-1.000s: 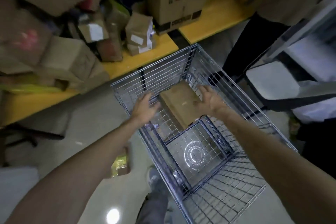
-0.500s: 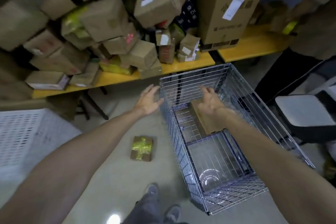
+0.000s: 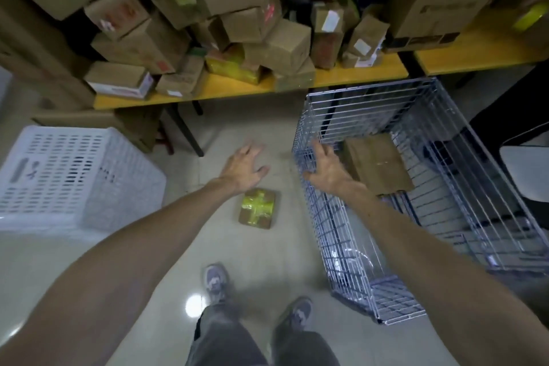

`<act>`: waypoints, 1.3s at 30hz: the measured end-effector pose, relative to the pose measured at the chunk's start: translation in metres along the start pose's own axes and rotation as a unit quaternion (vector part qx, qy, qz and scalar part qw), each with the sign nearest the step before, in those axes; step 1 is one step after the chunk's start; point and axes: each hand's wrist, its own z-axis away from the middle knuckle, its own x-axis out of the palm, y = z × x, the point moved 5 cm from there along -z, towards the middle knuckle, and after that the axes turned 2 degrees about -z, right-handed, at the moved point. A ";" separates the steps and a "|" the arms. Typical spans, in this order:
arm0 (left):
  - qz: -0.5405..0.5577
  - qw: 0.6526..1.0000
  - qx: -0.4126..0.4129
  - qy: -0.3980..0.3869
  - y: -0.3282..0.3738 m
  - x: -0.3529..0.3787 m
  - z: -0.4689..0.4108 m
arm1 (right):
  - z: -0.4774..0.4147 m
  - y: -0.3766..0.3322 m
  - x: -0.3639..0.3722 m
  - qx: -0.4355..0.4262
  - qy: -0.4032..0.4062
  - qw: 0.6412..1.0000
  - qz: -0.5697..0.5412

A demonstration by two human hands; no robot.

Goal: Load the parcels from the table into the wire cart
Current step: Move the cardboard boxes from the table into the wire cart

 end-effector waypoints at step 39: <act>0.080 0.972 -0.080 -0.208 -0.467 0.595 -0.293 | -0.377 0.267 0.659 0.124 -0.145 0.981 -0.022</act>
